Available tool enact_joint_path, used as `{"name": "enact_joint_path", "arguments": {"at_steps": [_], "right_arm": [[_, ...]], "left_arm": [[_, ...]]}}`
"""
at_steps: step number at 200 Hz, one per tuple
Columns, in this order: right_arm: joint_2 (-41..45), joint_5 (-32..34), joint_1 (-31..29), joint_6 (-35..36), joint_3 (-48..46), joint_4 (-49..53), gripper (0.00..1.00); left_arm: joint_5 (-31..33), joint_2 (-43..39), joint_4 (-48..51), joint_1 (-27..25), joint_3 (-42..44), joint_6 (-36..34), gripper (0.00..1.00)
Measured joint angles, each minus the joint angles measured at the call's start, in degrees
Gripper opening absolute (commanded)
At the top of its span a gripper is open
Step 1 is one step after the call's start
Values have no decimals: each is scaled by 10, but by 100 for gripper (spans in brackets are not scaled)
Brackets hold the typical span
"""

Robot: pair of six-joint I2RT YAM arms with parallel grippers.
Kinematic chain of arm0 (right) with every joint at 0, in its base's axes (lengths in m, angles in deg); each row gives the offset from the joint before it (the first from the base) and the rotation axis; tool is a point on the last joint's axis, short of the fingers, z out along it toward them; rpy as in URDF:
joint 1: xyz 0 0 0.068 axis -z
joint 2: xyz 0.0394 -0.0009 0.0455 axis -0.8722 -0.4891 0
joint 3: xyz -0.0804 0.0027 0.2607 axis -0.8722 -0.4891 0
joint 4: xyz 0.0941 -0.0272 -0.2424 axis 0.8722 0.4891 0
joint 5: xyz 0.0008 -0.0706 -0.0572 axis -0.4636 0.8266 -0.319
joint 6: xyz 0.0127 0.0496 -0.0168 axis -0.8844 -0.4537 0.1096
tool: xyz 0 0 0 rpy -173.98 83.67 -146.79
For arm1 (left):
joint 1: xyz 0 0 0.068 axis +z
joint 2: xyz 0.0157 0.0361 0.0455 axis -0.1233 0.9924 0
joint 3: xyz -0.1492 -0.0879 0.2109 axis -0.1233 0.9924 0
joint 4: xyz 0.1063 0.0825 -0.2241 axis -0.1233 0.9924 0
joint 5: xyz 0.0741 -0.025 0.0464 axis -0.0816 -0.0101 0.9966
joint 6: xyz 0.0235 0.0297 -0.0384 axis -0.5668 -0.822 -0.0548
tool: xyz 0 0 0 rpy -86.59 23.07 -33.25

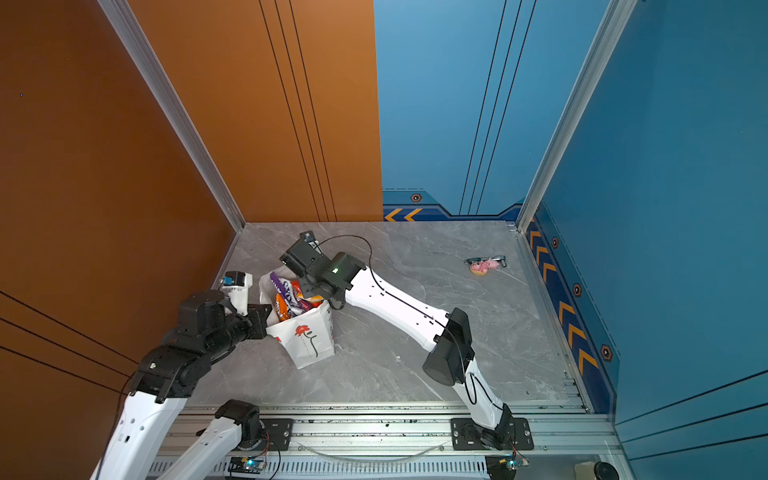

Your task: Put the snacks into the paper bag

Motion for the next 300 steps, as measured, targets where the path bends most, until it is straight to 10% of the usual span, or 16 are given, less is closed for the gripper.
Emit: {"name": "enact_joint_path", "arguments": {"at_steps": [82,219,300], "right_arm": [[36,33,2,-3,-34,16,0],[339,79,132,-71,-407,-54,0],[391,11,181,-91,-458,-118,33]], "left_arm": [[-36,74,-29,-20,-35,101,0],[59,403,-103,-278,-251,168,0],[72,444,-108,-293,-276,181,3]]}}
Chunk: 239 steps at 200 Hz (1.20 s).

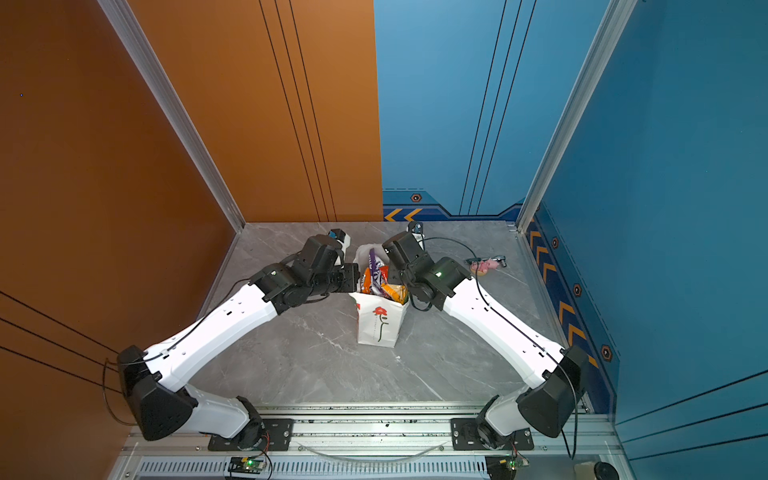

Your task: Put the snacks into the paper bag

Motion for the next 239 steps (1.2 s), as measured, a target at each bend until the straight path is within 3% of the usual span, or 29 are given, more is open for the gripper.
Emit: {"name": "enact_joint_path", "arguments": {"at_steps": [32,80,121,156,169,199,239], "right_arm": [[0,-24,5,0,0,-10,38],[1,-31,6,2,4,-15,45],[31,-39,6,17,9,-14,66],[87,-25,7,40,14,-8,76],[117,-15,10,52,13,-5,77],[217,21,33,80,-44,-18,86],[356,75,111,97,-211,-60,92]], "left_arm": [[2,-8,-10,9,0,2,15],[-1,-51,-30,35,-4,-1,42],[-6,-53,-6,43,-31,-17,64],[-5,-79,37,76,-50,-50,80],[3,-105,45,89,-47,-61,90],[71,-208,31,114,21,-92,100],[219,-339,-21,144,213,-66,98]]}}
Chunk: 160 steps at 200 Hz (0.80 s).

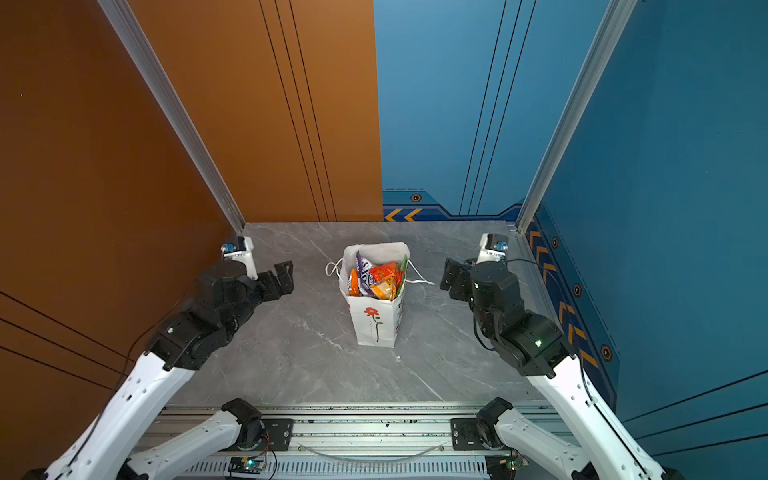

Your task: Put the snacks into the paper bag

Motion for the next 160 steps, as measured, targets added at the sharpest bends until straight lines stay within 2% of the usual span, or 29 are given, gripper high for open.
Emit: {"name": "enact_joint_path", "arguments": {"at_steps": [25,45,75,95,137,160], "right_arm": [[60,18,60,7,-109,-37,93],[85,21,110,14,-184,-69,94],[99,22,166,35,-287,-145,95],[89,21,188,57,-348,-209,96],[2,22,193,123,-422,-347,100],[-61,22,195,160,-435,-420,100]], "left_arm": [[63,-42,-55,8,121,16,98],[111,-48,-96,11,181,27,98],[168,-57,-242,19,299,-3,98],[171,-17,-334,23,358,-73,98],[169,110,-473,28,366,-195,98],[124,146,-552,59,375,-250,98]]}}
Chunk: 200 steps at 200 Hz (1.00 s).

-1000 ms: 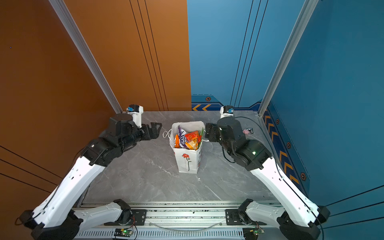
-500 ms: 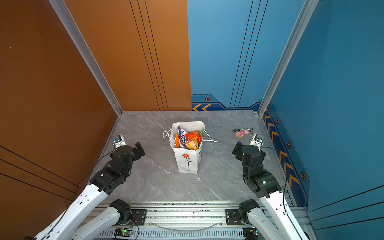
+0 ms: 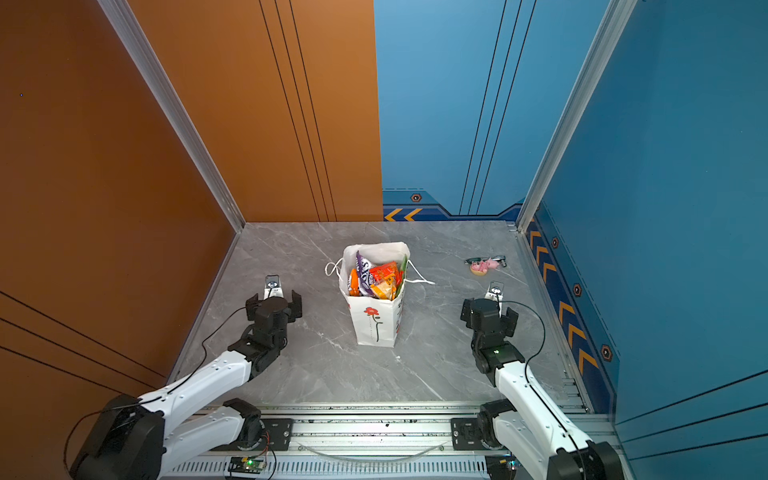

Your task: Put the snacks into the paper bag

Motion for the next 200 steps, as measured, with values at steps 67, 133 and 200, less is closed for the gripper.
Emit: {"name": "enact_joint_path", "arguments": {"at_steps": [67,133,200], "right_arm": [[-165,-31,26,103,-29,-218,100],[-203,-164,69,153,-32,-315,100],[-341,-252,95,122,-61,-486,100]], "left_arm": [[-144,175,-207,103,40,-70,98],[-247,265,-308,179,24,-40,98],[-245,263,-310,196,22,-9,98]]}}
